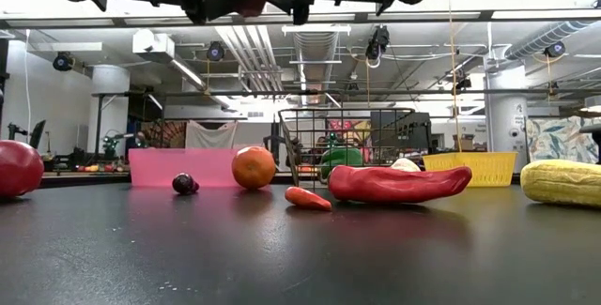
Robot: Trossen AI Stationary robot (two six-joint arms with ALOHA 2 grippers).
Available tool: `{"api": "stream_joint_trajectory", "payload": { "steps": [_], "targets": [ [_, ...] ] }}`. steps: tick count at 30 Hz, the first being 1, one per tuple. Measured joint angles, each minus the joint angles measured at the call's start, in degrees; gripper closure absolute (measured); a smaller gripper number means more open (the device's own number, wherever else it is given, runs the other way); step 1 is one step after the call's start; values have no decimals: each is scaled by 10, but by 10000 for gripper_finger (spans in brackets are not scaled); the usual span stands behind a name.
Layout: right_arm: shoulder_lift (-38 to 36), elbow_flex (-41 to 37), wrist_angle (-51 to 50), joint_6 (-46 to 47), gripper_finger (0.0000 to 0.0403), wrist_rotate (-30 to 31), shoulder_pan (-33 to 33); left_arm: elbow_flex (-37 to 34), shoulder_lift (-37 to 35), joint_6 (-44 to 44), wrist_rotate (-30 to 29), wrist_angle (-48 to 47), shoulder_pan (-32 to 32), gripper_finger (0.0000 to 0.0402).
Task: Sort produce into baskets
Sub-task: Put the red apple into the red bin
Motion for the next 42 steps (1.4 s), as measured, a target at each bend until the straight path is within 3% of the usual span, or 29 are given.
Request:
{"api": "stream_joint_trajectory", "payload": {
  "steps": [10,20,25,38,42],
  "targets": [
    [16,16,0,7,127,-3,-2,0,-61,-4,8,-84,6,93],
    [15,17,-3,25,125,-11,-4,-1,-88,-11,6,-97,6,108],
    [14,17,-15,28,100,-34,-5,-2,-87,-14,6,-100,6,131],
    [6,17,-23,36,56,-74,-7,-2,-91,-17,10,-95,6,126],
    [6,16,-14,15,51,-100,-7,-2,-91,-21,47,-82,6,126]
  ]
}}
